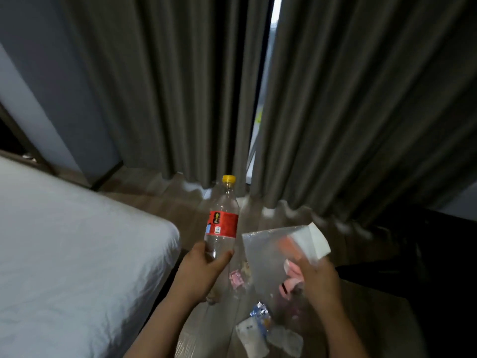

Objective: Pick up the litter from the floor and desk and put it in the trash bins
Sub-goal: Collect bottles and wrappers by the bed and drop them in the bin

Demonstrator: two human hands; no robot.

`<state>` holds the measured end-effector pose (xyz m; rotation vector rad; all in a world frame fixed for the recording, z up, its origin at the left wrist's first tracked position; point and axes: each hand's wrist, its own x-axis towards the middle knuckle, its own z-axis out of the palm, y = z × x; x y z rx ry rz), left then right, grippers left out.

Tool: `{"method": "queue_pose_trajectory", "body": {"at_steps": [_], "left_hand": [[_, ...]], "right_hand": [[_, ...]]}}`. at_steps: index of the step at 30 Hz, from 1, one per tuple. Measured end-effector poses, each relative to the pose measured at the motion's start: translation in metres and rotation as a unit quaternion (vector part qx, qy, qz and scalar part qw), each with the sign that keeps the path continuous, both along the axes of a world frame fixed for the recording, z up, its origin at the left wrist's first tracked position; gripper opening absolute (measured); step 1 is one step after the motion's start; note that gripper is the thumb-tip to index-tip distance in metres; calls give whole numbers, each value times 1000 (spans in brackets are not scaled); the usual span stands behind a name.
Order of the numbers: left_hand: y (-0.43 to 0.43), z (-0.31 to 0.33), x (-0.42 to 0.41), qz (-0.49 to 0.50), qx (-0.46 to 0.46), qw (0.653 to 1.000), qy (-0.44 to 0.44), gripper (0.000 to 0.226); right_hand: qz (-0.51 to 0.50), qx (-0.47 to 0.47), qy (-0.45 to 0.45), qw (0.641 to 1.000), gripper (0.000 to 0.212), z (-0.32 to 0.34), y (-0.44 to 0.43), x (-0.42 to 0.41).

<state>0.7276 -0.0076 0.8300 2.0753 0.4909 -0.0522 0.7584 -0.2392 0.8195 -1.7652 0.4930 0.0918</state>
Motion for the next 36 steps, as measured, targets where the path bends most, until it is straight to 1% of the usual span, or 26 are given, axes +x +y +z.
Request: {"method": "queue_pose_trajectory", "body": {"at_steps": [2, 4, 7, 8, 9, 12, 14, 18, 20, 23, 25, 27, 28, 32, 36], "left_hand": [[-18, 29, 9, -14, -20, 999, -35, 37], [-33, 54, 19, -37, -24, 997, -64, 38], [-55, 88, 32, -91, -48, 990, -99, 36], [-61, 99, 37, -111, -57, 986, -112, 35], [-67, 109, 40, -129, -69, 981, -125, 34], [-83, 133, 46, -192, -88, 964, -163, 35], [-90, 141, 43, -245, -81, 949, -180, 34], [-100, 137, 29, -341, -120, 916, -176, 26], [-110, 132, 15, -390, -146, 895, -158, 24], [-136, 129, -17, -466, -185, 859, -108, 23], [-155, 131, -45, -517, -207, 826, -79, 33], [-174, 134, -76, -566, -216, 793, -66, 46], [-184, 135, -93, -586, -216, 779, -63, 47], [-210, 138, -163, -657, -224, 718, -49, 29], [-232, 149, -241, -713, -231, 660, -51, 23]], "right_hand": [[-12, -35, -52, 998, 11, 37, -19, 0], [-48, -48, -93, 993, 7, 65, -32, -2], [-104, -40, -110, 988, 14, 99, -51, -12], [-123, -32, -116, 985, 12, 108, -58, -16], [-138, -33, -126, 982, 7, 115, -65, -21], [-205, -68, -140, 966, 18, 133, -82, -45], [-249, -83, -149, 953, 16, 141, -84, -70], [-328, -138, -157, 921, 8, 138, -72, -137], [-372, -151, -145, 904, 9, 134, -63, -177], [-432, -163, -107, 881, 18, 138, -59, -241], [-471, -178, -104, 858, 23, 146, -58, -287], [-519, -205, -109, 823, 22, 153, -57, -332], [-542, -217, -110, 805, 20, 156, -55, -354], [-613, -233, -96, 748, 18, 159, -39, -439], [-671, -232, -97, 698, 9, 160, -21, -527]]}}
